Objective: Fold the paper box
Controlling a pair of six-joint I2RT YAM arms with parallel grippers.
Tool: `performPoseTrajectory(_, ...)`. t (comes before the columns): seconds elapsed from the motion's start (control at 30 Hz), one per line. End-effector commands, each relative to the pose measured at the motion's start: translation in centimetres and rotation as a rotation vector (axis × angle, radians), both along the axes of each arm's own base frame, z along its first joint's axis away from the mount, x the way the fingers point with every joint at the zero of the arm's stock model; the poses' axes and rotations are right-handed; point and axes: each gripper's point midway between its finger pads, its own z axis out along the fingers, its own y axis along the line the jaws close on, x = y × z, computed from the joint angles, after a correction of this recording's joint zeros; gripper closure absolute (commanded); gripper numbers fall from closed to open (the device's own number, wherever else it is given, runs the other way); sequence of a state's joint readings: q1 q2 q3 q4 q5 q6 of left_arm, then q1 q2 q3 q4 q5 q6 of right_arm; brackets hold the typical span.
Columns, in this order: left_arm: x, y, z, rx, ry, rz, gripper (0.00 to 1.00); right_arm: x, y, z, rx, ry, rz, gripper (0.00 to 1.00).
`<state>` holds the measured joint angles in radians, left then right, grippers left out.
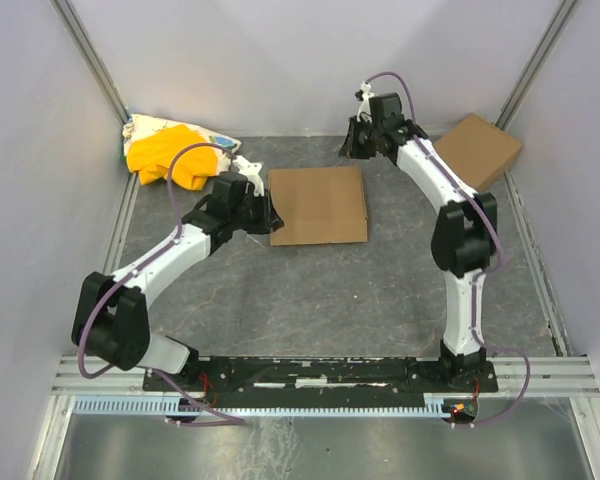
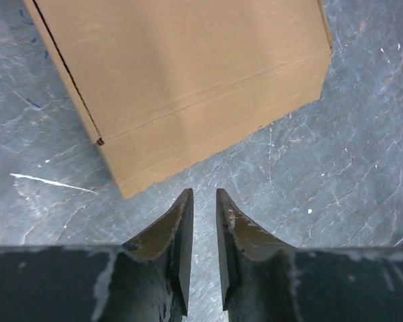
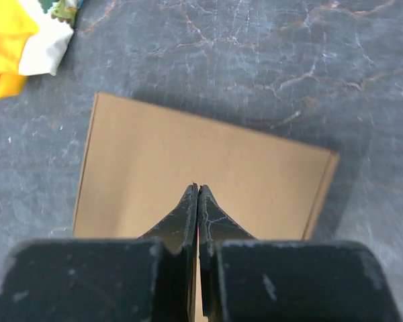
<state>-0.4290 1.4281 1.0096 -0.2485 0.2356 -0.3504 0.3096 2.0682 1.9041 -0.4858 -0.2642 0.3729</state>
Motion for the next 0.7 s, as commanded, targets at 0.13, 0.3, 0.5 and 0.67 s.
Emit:
performPoseTrajectory(0.13,-0.4,-3.2,-0.4,-0.179,-0.062,-0.013,0.82,5.8,1.2,0.6,0.017,-0.096,-0.05,0.95)
performPoseTrajectory(0.3,0.0,-3.1,-2.7,-0.176,-0.049,0.034,0.8,9.8,0.7,-0.8,-0.021,-0.107,-0.072,0.88)
performPoseTrajectory(0.5,0.8,-3.4,-5.0,-0.115,0.0,0.064,0.78,12.7,0.2,-3.9,-0.018,-0.133,-0.102,0.83)
performPoseTrajectory(0.67,0.8,-3.7,-6.3,-0.083,0.016,0.068,0.78,13.3,-0.3,-5.5,-0.034,-0.127,-0.091,0.79)
